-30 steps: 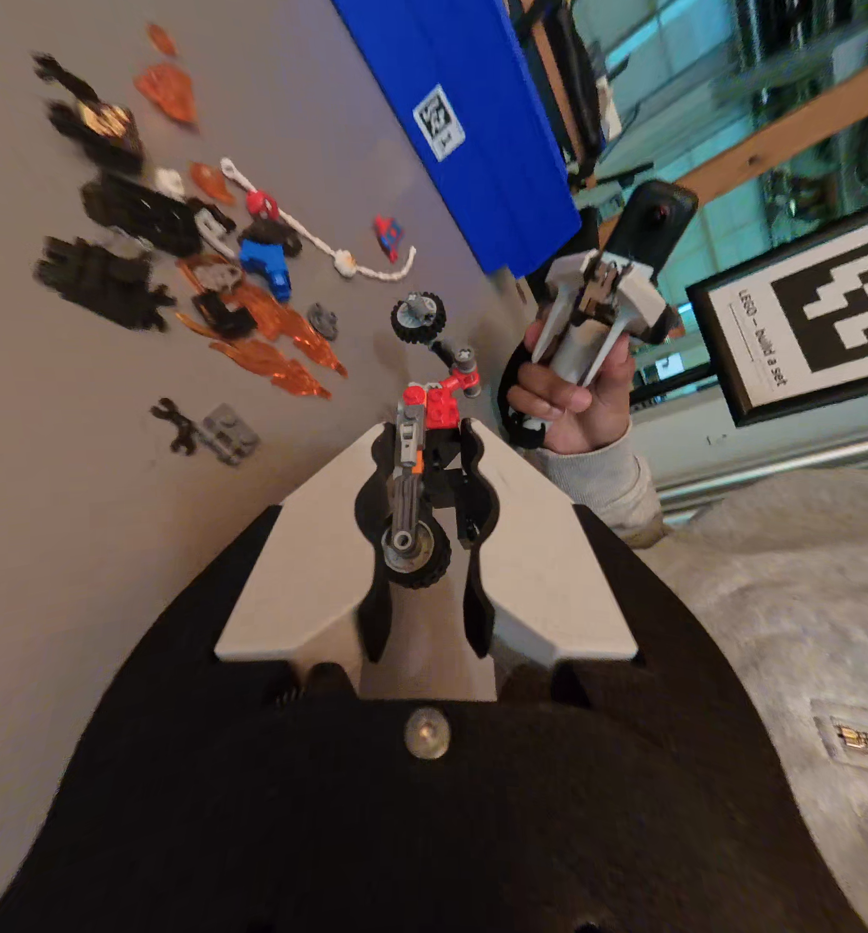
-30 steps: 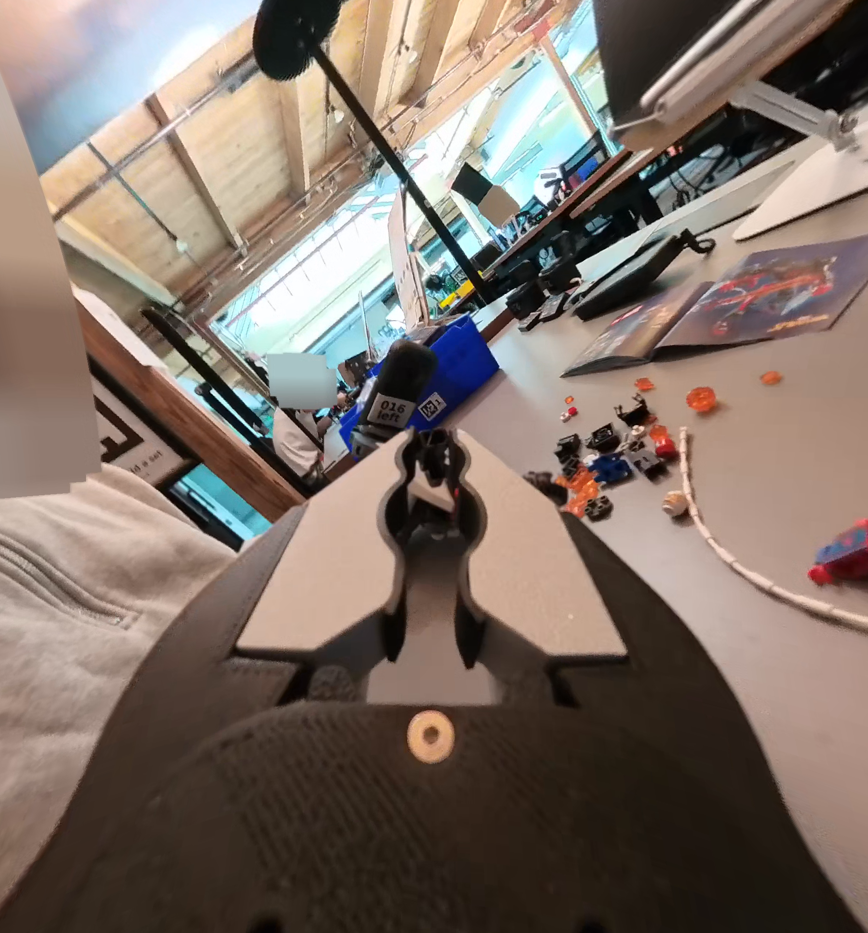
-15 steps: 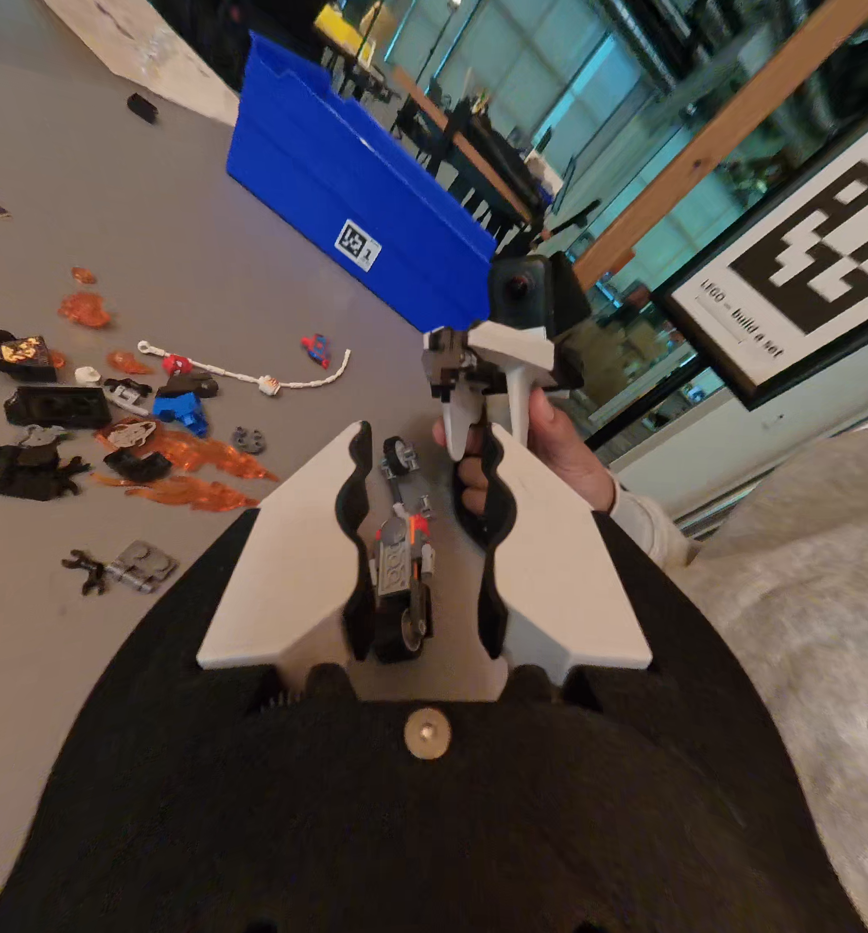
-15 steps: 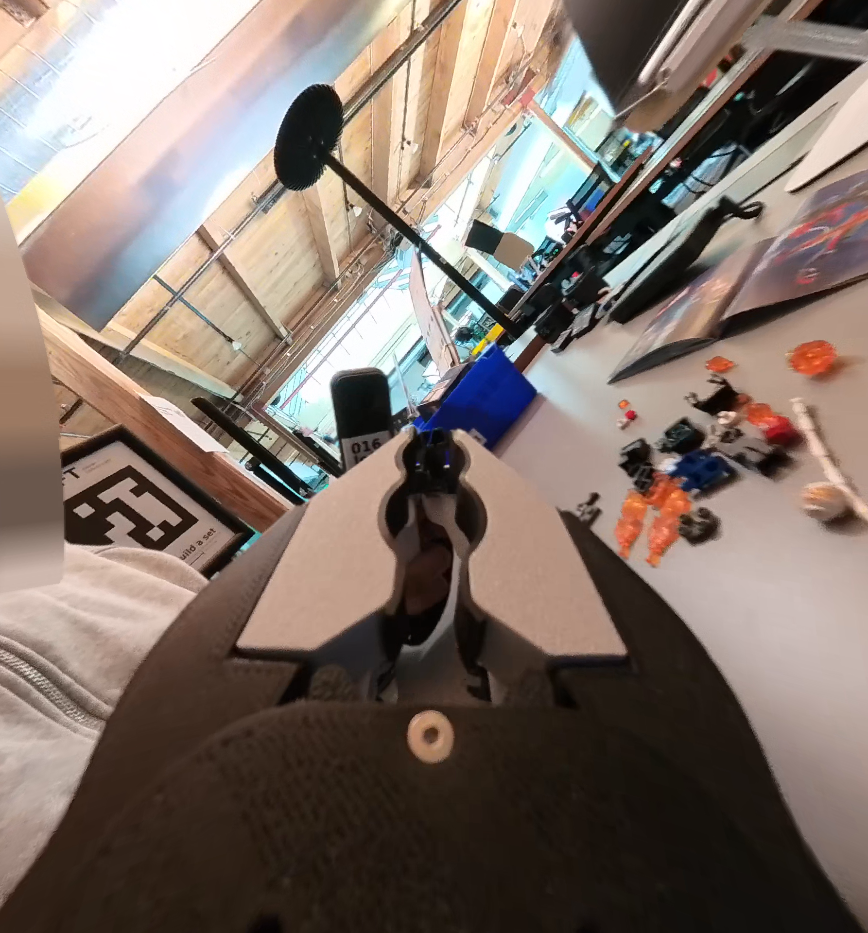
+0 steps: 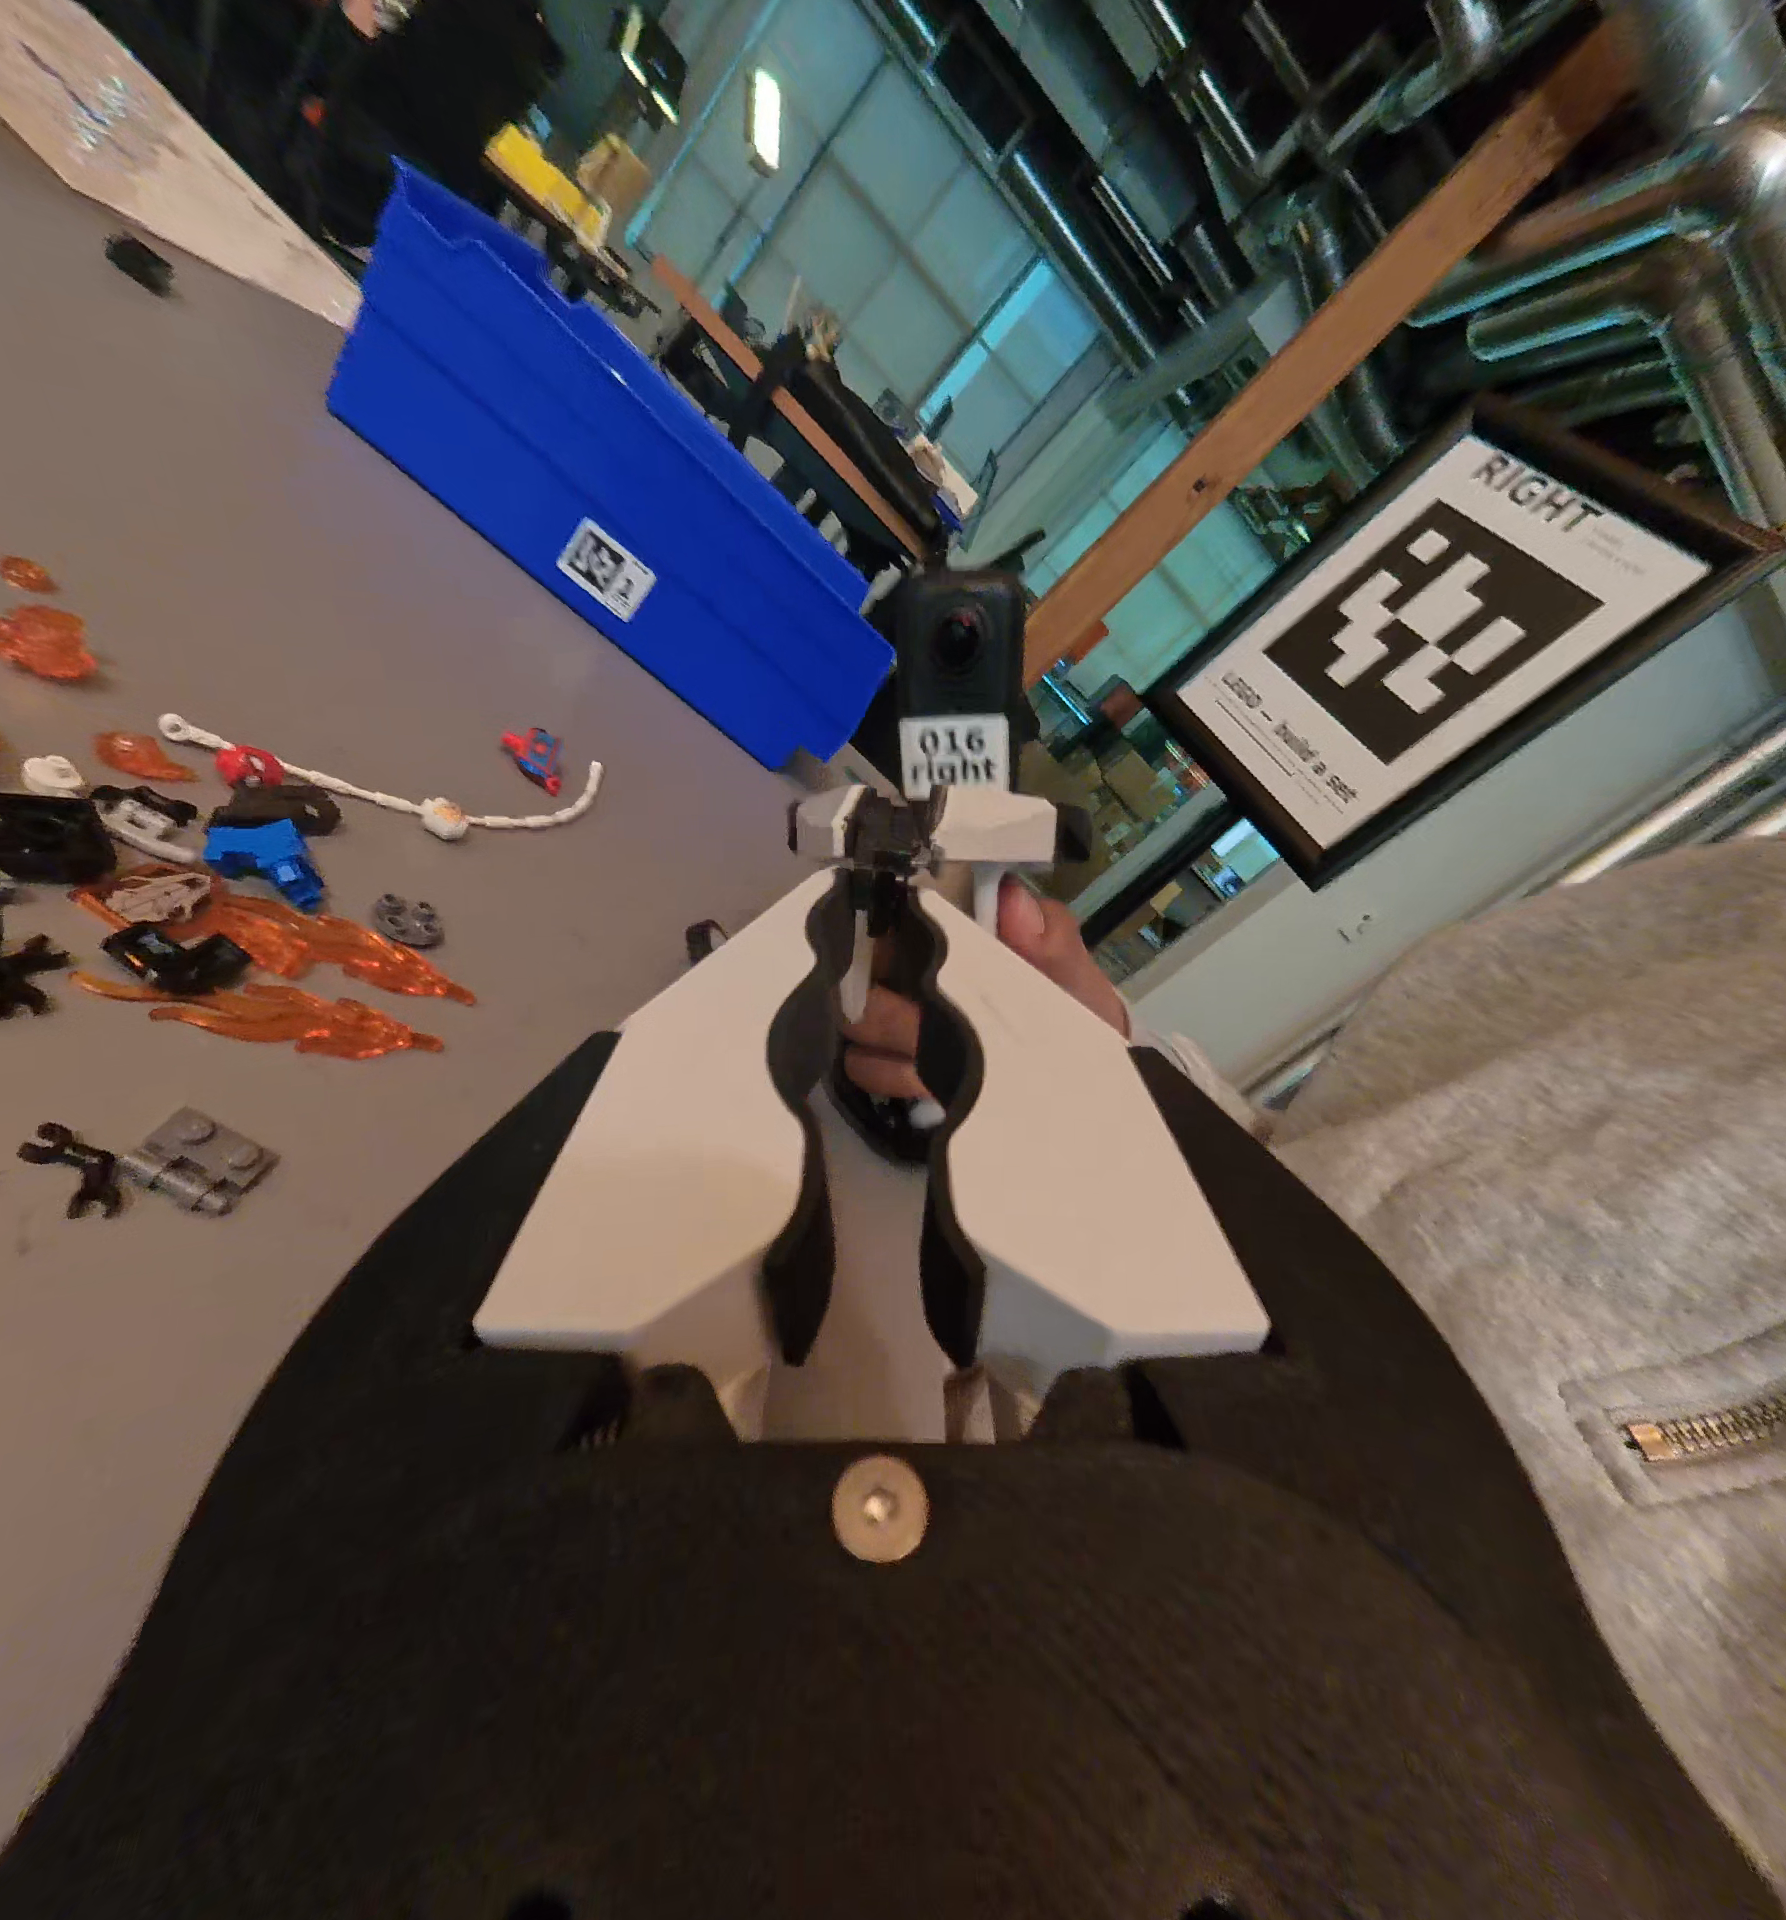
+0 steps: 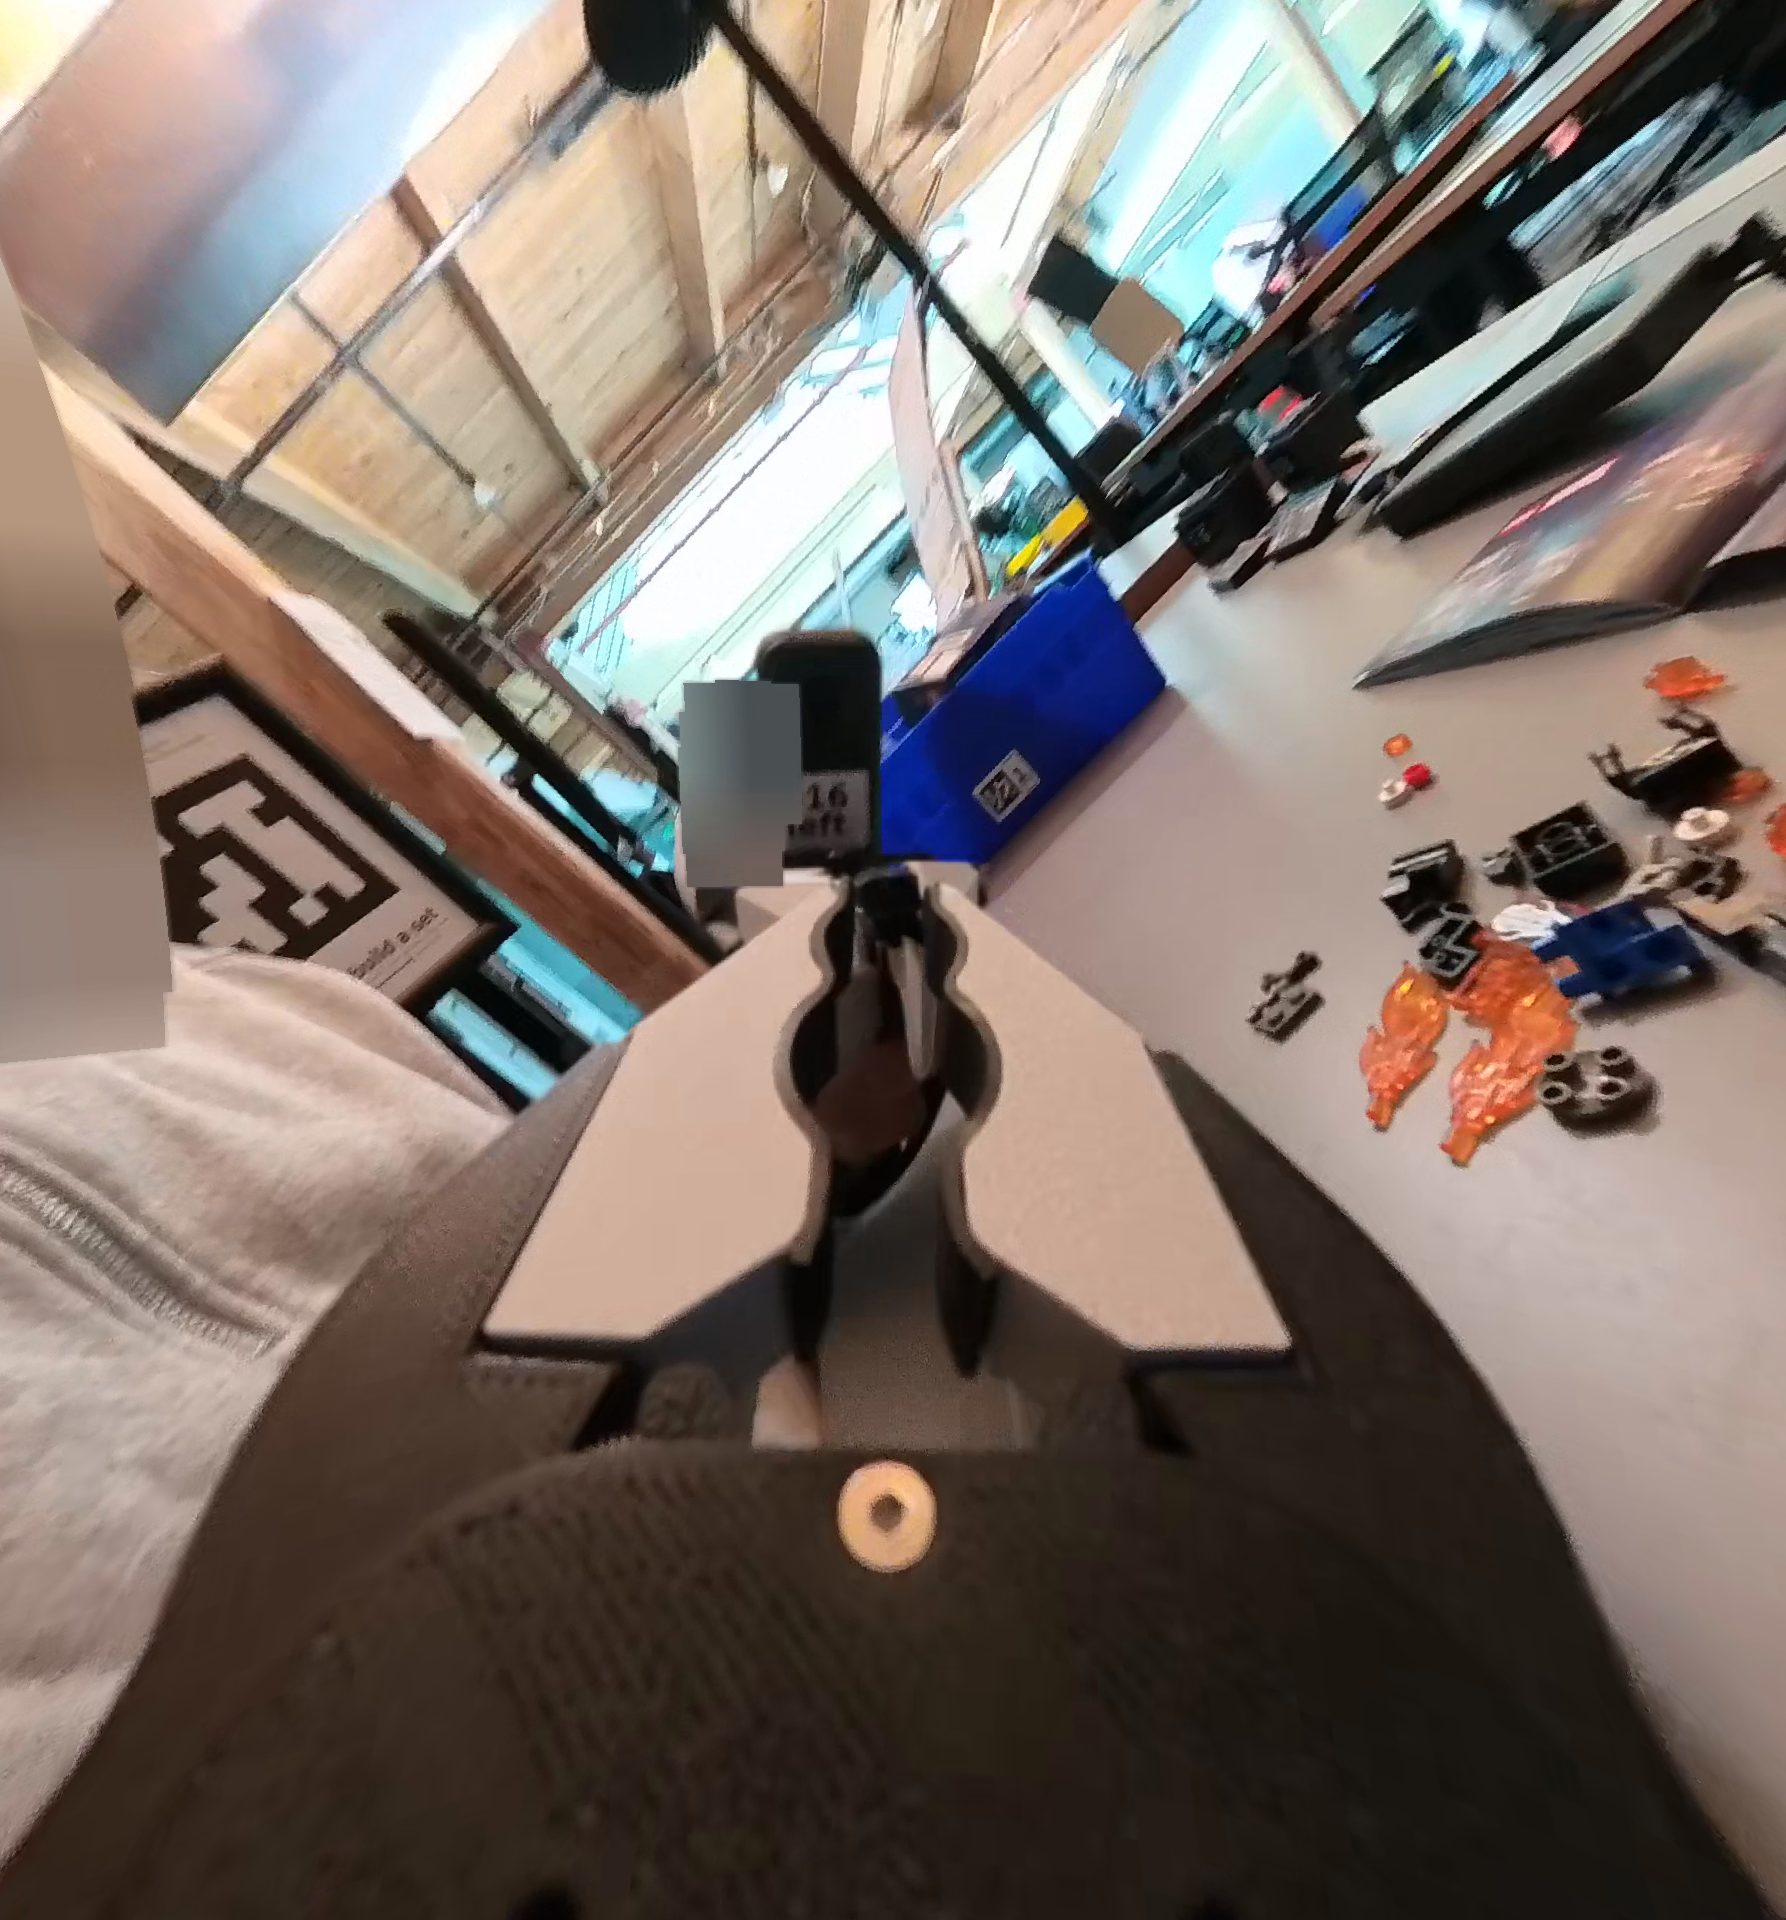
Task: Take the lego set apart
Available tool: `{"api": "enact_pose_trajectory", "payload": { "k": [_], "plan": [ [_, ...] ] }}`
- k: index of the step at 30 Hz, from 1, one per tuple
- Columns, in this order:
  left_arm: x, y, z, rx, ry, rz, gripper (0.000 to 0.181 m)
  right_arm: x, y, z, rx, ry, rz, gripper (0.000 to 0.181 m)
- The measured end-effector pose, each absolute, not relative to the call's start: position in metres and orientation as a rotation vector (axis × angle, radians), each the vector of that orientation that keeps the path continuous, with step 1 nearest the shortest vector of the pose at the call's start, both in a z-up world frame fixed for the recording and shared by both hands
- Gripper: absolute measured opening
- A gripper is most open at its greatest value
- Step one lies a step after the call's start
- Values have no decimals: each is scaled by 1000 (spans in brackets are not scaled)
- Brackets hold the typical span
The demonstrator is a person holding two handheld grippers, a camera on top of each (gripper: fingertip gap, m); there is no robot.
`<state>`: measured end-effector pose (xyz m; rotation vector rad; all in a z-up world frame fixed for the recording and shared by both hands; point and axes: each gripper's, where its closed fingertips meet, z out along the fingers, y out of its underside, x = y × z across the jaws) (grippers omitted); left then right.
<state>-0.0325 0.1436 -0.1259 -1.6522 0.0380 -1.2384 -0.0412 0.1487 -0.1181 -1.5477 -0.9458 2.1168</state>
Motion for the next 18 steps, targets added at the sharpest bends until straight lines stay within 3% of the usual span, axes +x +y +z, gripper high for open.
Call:
{"api": "enact_pose_trajectory", "payload": {
  "k": [2, 10, 18],
  "plan": [
    [-26, 137, -136, -1739, 99, -1278, 5, -32, 153, -119, -1554, -1026, 2100, 20],
    [-16, 129, -142, -1796, 211, -1274, 5, -9, 131, -128, -1419, -1649, 1767, 30],
    [2, 120, -143, -1810, 302, -1315, 5, -13, 123, -137, -1376, -1726, 1782, 20]
  ]
}}
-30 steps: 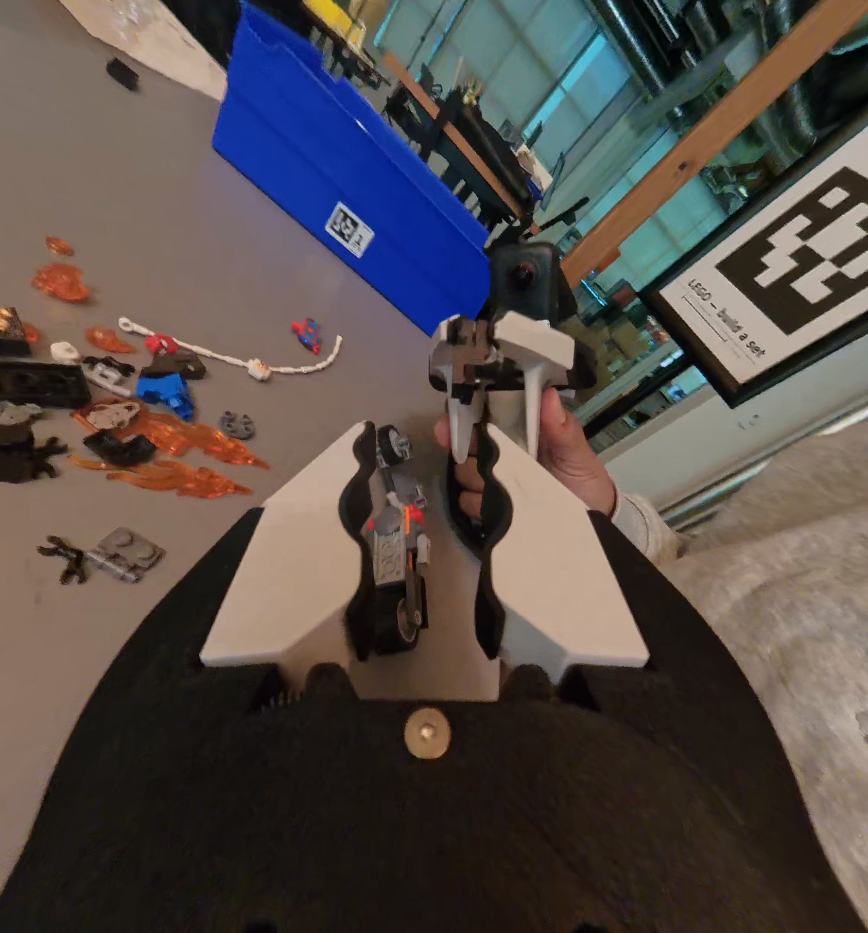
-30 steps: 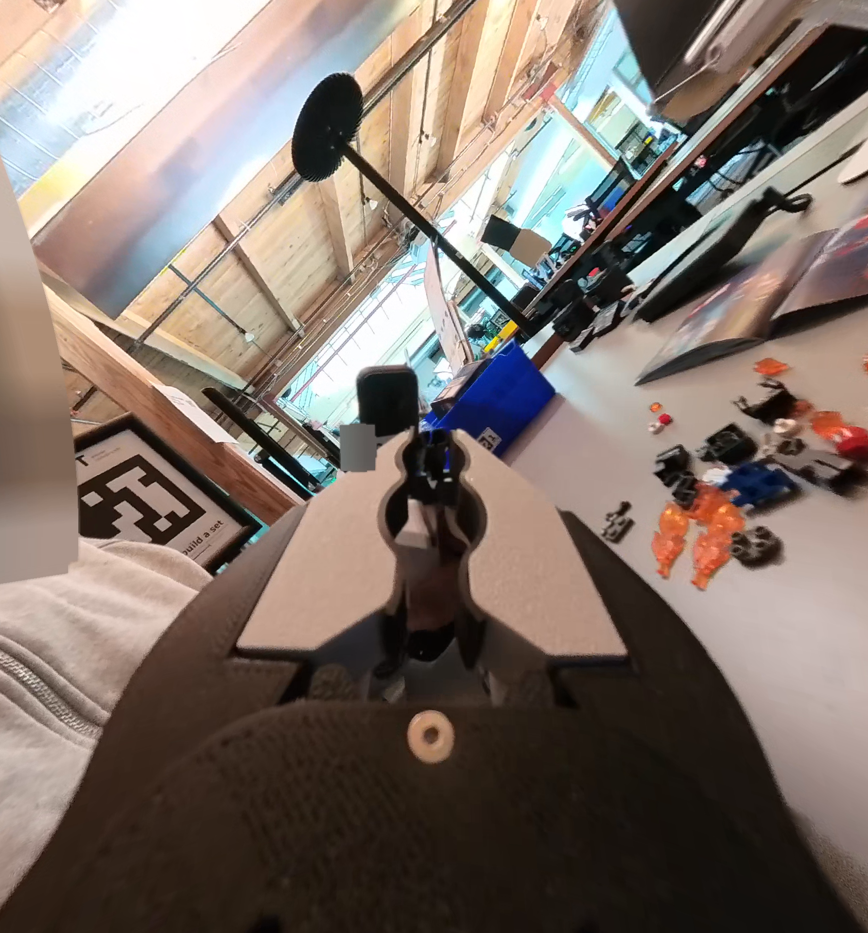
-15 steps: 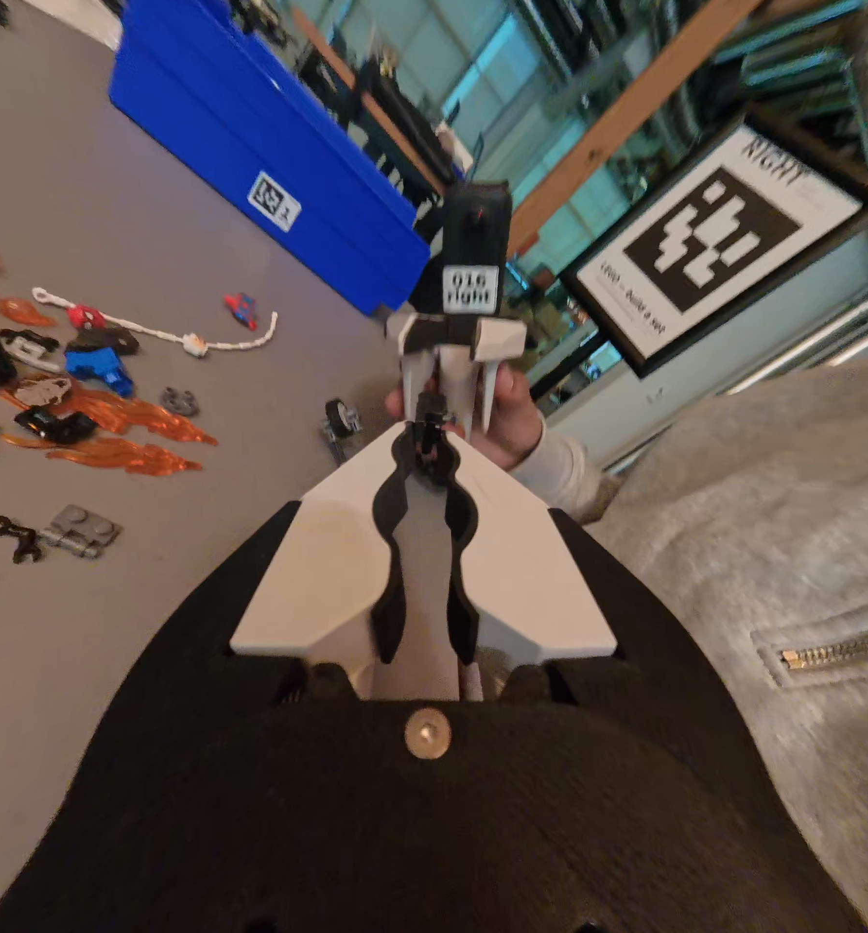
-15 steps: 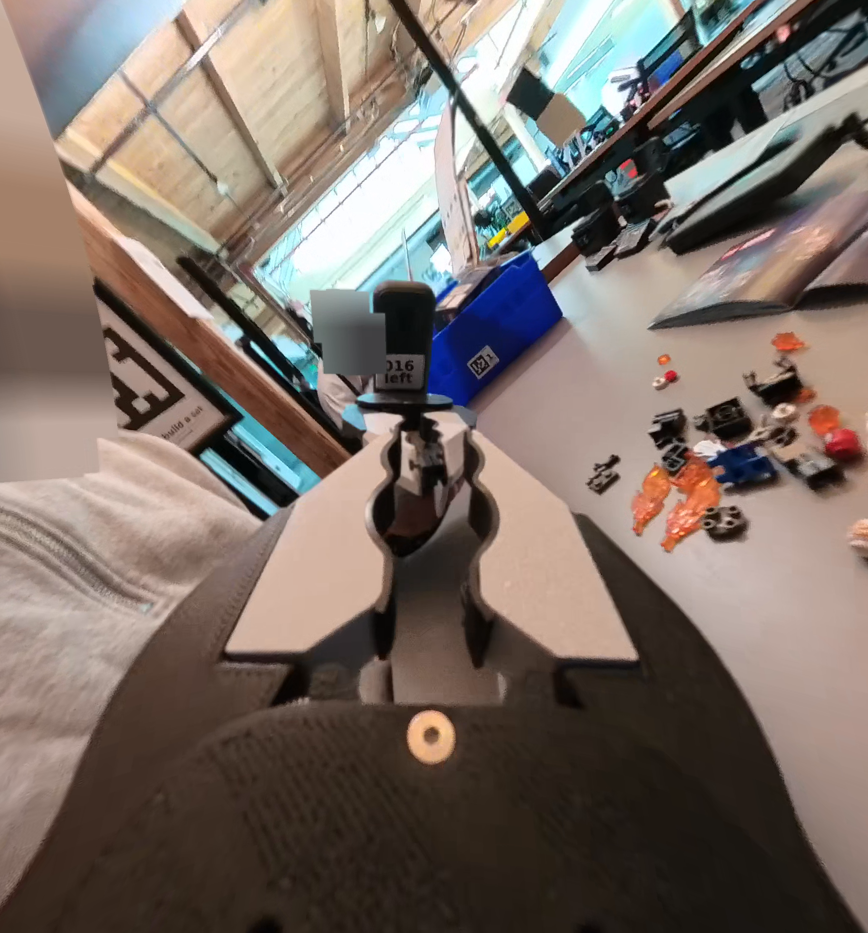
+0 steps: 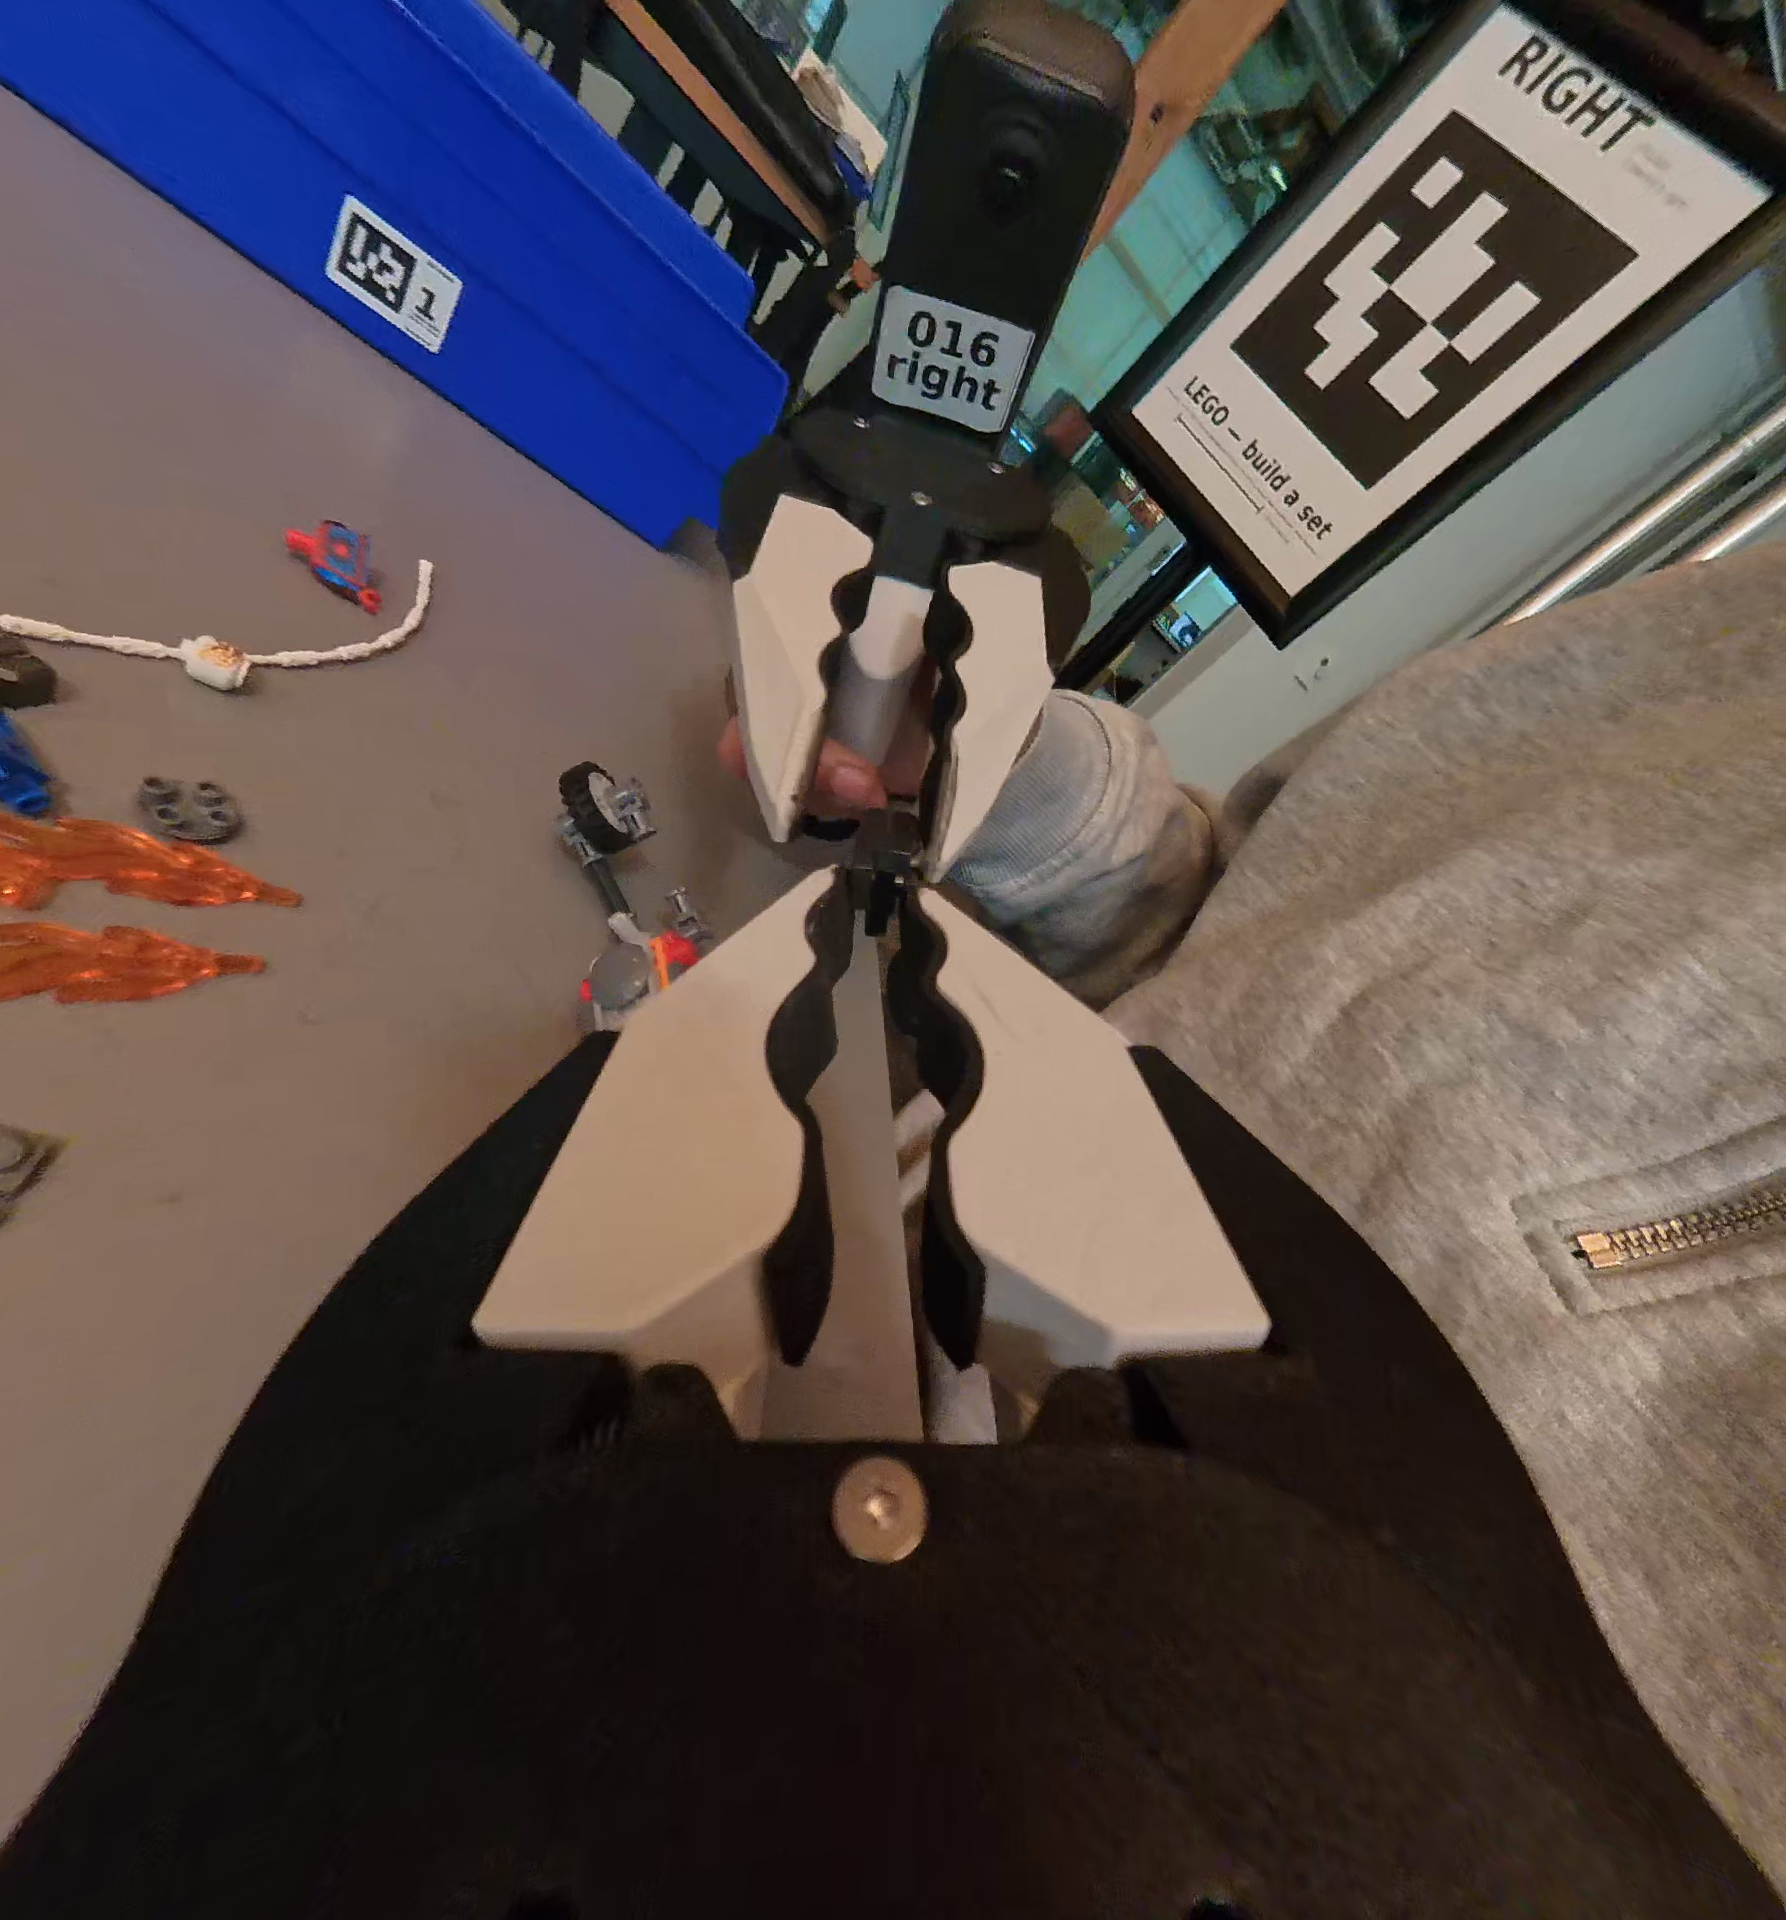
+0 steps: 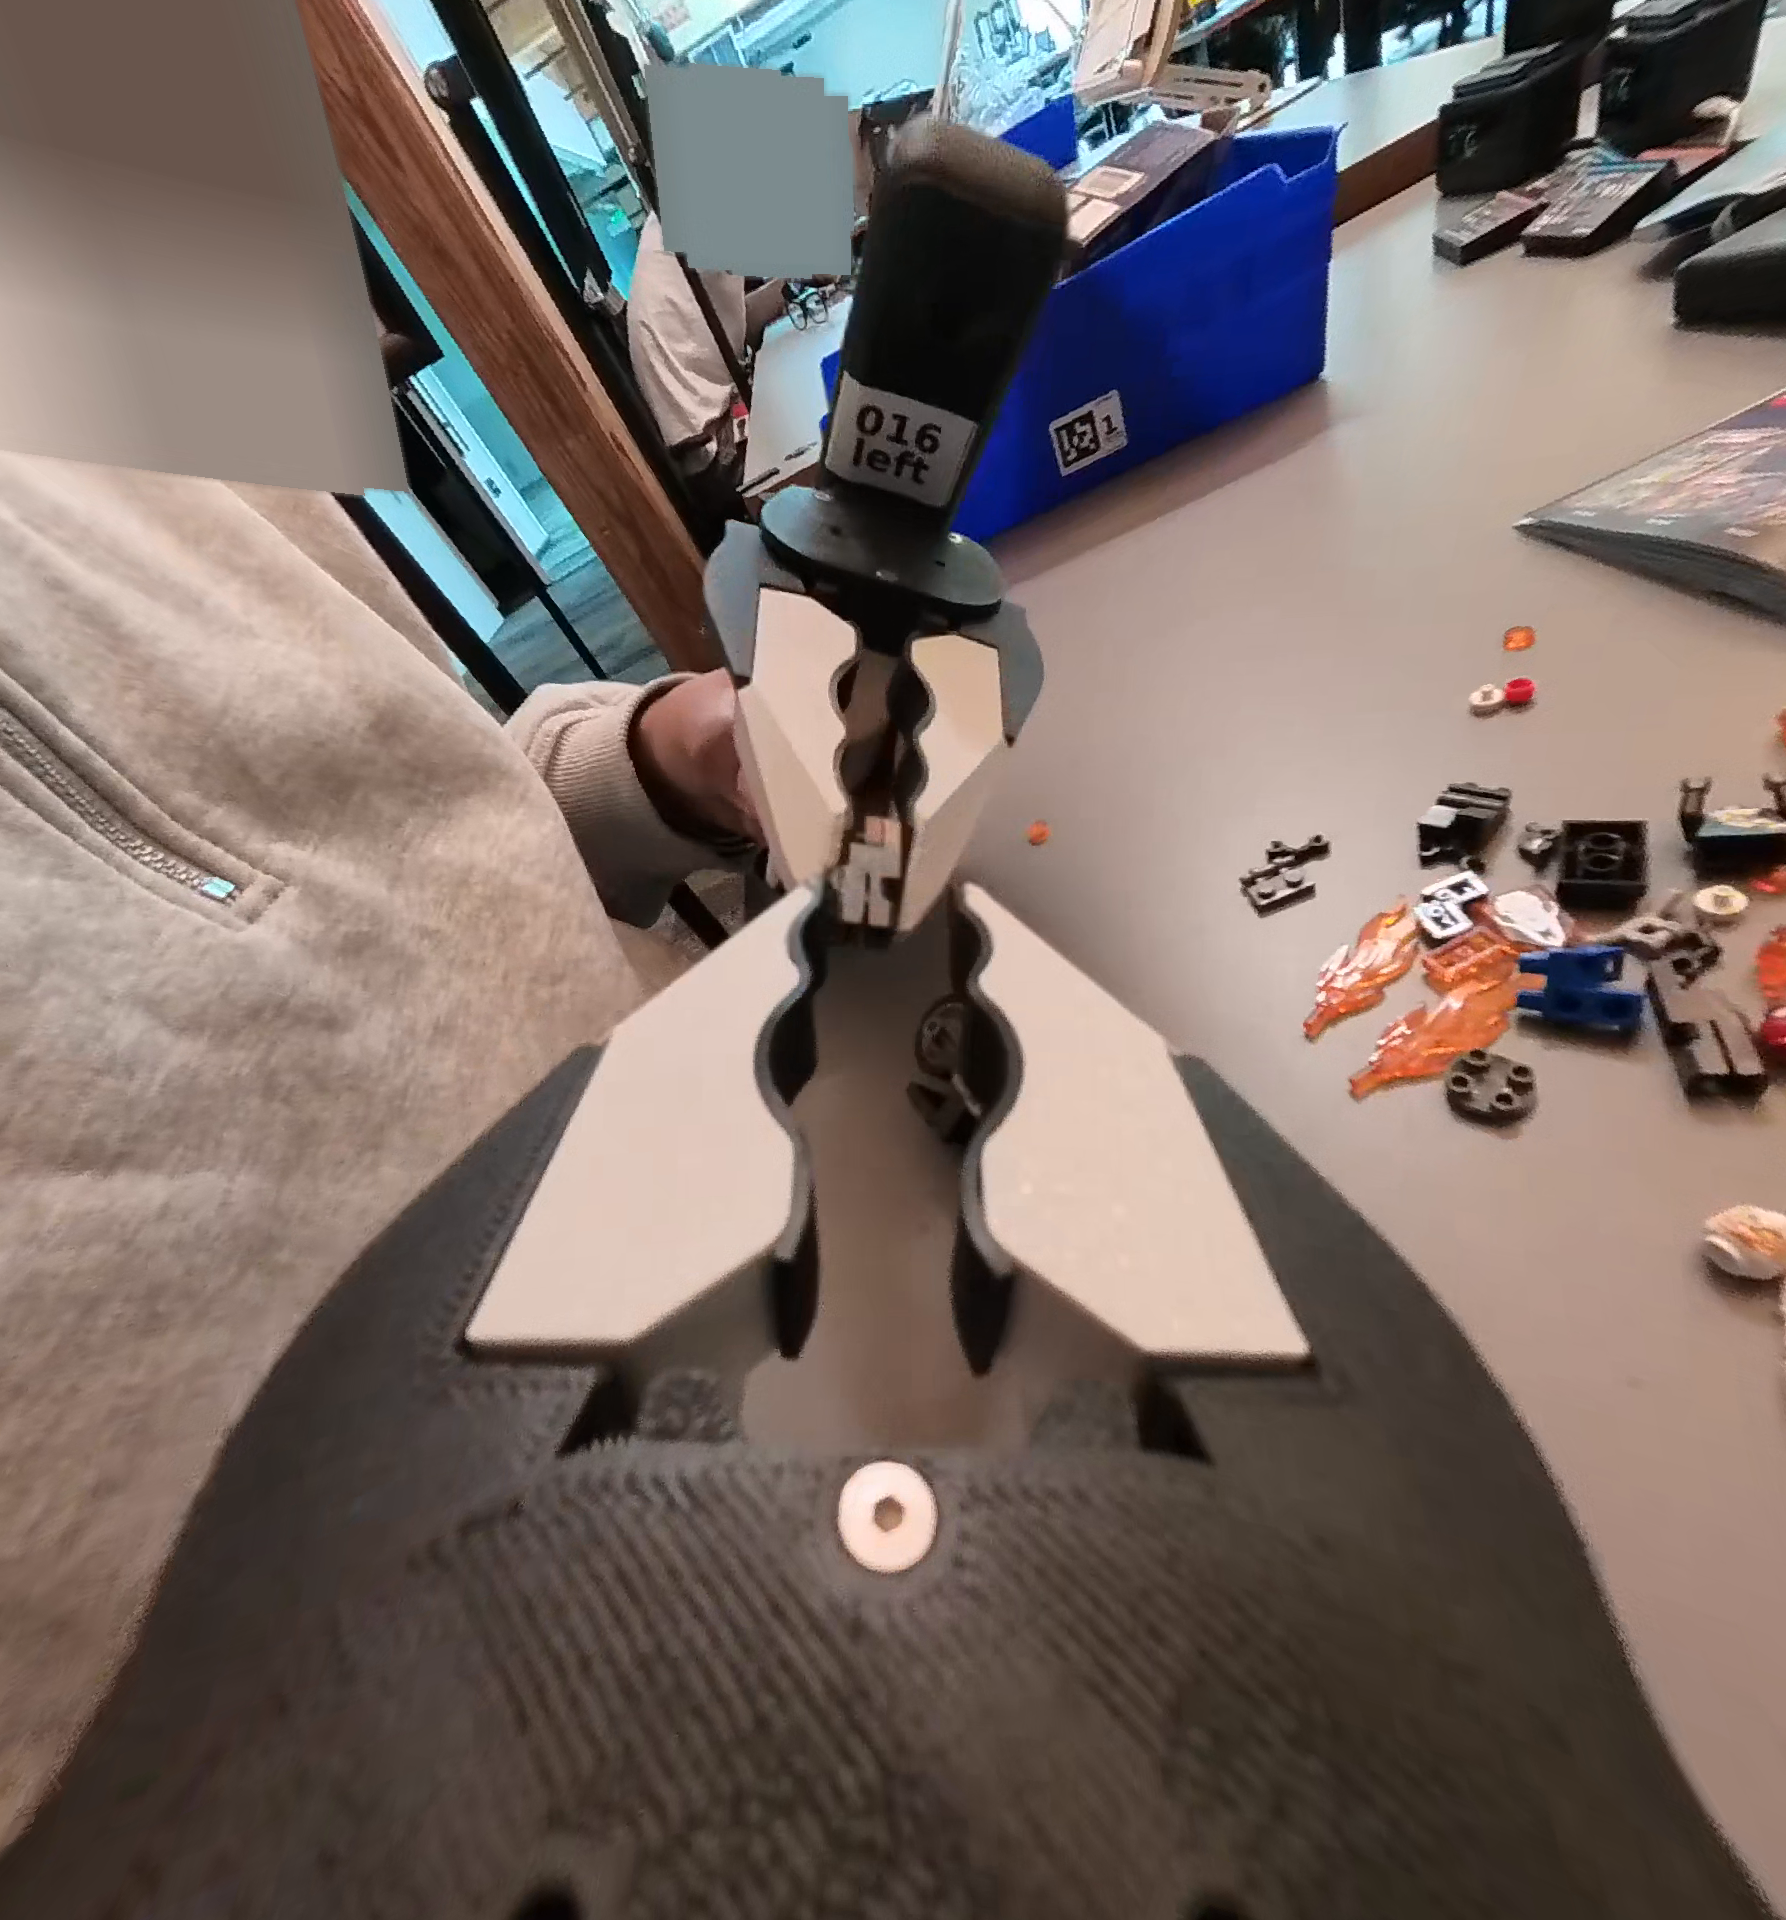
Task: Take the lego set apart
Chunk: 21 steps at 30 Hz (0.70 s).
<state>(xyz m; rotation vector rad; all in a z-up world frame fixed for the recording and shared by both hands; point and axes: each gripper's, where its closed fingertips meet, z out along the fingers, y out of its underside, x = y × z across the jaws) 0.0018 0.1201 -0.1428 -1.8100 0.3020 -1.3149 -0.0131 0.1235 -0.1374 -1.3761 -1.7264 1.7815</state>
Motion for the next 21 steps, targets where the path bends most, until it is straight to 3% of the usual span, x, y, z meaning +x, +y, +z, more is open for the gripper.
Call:
{"api": "enact_pose_trajectory", "payload": {
  "k": [2, 6, 10, 16, 18, 21],
  "plan": [
    [3, 121, -146, -1823, 300, -1311, 4, -13, 122, -135, -1351, -1714, 1803, 10],
    [0, 125, -137, -1746, 236, -1385, 14, -14, 129, -131, -1365, -1647, 1807, 9],
    [0, 127, -133, -1673, 150, -1507, 1, -16, 133, -124, -1351, -1539, 1870, 9],
    [1, 125, -136, -1679, 140, -1515, 0, -15, 131, -126, -1375, -1506, 1908, 9],
    [2, 124, -136, -1698, 186, -1459, 0, -14, 129, -125, -1392, -1485, 1984, 16],
    [4, 122, -134, -1723, 273, -1366, 0, -12, 128, -123, -1397, -1452, 2067, 11]
  ]
}}
